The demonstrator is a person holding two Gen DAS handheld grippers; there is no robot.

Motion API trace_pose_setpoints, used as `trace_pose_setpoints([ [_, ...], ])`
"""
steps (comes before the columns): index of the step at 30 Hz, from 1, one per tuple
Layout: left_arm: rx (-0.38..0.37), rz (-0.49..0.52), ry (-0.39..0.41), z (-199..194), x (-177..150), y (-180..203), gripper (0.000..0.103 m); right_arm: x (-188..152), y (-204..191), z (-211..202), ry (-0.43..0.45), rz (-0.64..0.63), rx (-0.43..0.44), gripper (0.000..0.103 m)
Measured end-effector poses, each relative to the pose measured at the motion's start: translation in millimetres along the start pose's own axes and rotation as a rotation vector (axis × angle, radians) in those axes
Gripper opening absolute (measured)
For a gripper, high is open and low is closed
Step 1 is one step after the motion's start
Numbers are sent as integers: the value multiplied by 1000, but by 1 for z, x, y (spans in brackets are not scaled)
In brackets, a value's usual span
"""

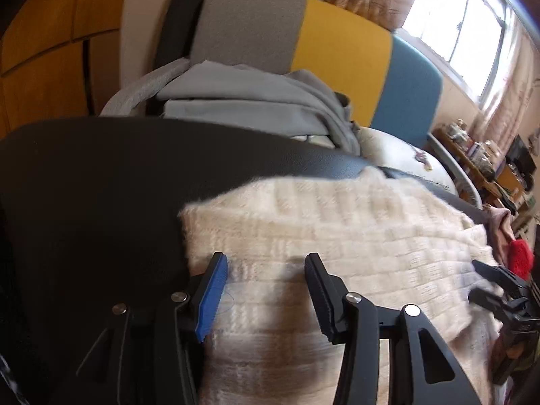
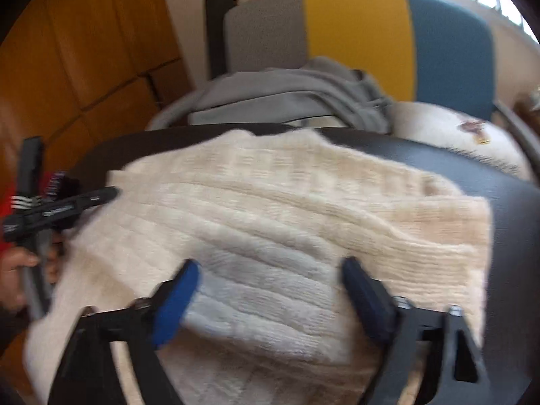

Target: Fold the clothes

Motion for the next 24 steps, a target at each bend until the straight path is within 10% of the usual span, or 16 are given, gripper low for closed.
trace_pose_setpoints([
  [8,-211,225,-43,26,63,53,50,68,35,-11,32,94,202,79],
  [19,-379,288,-263,106,97,101,52,138,97,89,-225,98,215,61],
  [22,-451,294,-321,111,99,111,50,139,93,99,-270,99,254,12],
  [24,-465,315,-345,110,98,117,41,135,87,107,-314,81,260,9],
])
Point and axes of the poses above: each gripper's, at about its wrist camera, not at the fingertips, and z roughly the way its jaws point, y to its right, x to its top, the point moved 3 cm from there along z, roughly the way its jaws point, and after that the axes turned 15 degrees about x, right-handed, at the moved point
